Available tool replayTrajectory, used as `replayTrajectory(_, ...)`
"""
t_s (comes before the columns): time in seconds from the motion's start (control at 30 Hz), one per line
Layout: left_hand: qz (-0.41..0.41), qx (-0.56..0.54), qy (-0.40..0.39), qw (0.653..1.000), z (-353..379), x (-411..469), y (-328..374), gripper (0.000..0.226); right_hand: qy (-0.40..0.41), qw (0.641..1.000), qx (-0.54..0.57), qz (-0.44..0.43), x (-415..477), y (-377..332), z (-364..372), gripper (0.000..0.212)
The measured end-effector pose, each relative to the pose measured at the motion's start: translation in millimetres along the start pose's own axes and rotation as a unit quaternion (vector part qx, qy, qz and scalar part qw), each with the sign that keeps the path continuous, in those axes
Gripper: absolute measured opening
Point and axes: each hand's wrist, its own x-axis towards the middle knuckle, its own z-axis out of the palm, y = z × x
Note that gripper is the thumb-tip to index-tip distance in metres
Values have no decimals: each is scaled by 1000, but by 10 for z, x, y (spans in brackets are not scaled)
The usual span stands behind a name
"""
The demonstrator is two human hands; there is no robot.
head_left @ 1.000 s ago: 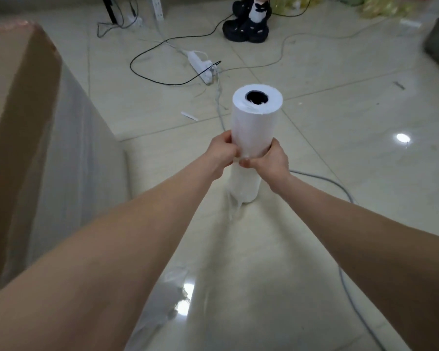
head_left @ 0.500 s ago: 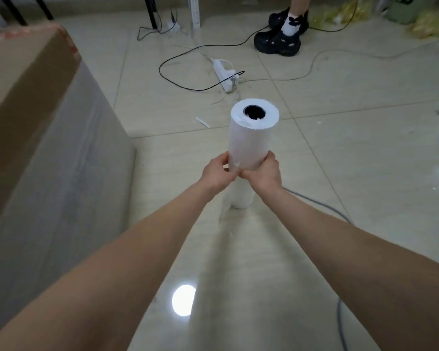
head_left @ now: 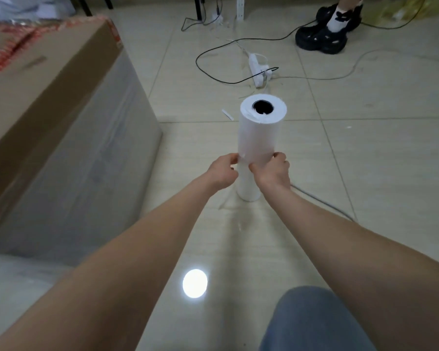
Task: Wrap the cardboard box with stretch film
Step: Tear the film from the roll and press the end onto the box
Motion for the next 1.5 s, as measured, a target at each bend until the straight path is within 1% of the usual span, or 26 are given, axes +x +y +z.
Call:
replayTrajectory(0.07,-3,2,5,1000,-4,-23,39,62,11,1000,1,-1,-40,32,14,63)
replayTrajectory(0.2,-9,-3,14,1000,42,-34,77,60,30,999,1,-34,-57,59,4,60)
replayTrajectory(0.33,-23,-5,12,1000,55,-43,85,63,15,998,-11,-56,-79,98,-30,58)
replayTrajectory(0.4,-29,-2,11,1000,39,-61,107,64,5,998,-18,-53,-87,96,-47,57)
replayTrajectory(0.47,-41,16,20,999,3,-106,122,62,-2,999,-24,-43,-103,100,-53,53)
replayTrajectory(0.57,-66,69,22,995,-139,-271,65,56,-37,997,-42,-46,-208,119,16,41)
replayTrajectory(0.67,-100,139,14,985,-446,-517,-91,52,-93,990,-54,-89,-391,31,235,29)
replayTrajectory(0.73,-131,186,15,974,-702,-710,-214,50,-132,982,-53,-123,-546,-68,423,25)
replayTrajectory(0.87,-185,315,4,931,-1104,-1158,-437,47,-206,956,-85,-193,-896,-191,848,25)
replayTrajectory(0.97,-219,410,-16,885,-1220,-1461,-688,45,-278,929,-111,-216,-1156,-177,1173,28)
replayTrajectory(1.03,-230,469,-32,852,-1234,-1604,-862,44,-318,909,-141,-228,-1312,-100,1370,35)
replayTrajectory(1.1,-221,542,-53,809,-1208,-1690,-1018,48,-335,896,-170,-235,-1453,9,1537,46)
replayTrajectory(1.23,-181,669,-86,715,-1112,-1817,-1317,67,-360,875,-219,-239,-1700,266,1892,64)
replayTrajectory(1.27,-171,693,-91,694,-1099,-1840,-1389,68,-362,869,-226,-249,-1756,311,1979,65)
replayTrajectory(1.3,-158,713,-99,676,-1084,-1858,-1452,64,-358,866,-230,-263,-1804,351,2066,65)
replayTrajectory(1.33,-142,727,-104,664,-1066,-1866,-1507,55,-348,864,-232,-280,-1843,387,2149,63)
replayTrajectory(1.4,-103,742,-103,654,-1030,-1861,-1615,35,-318,860,-241,-319,-1914,442,2295,61)
replayTrajectory(1.47,-79,747,-91,654,-997,-1850,-1711,28,-288,858,-252,-343,-1972,476,2429,55)
replayTrajectory(1.5,-75,747,-87,655,-991,-1847,-1761,28,-274,859,-253,-350,-1986,482,2493,48)
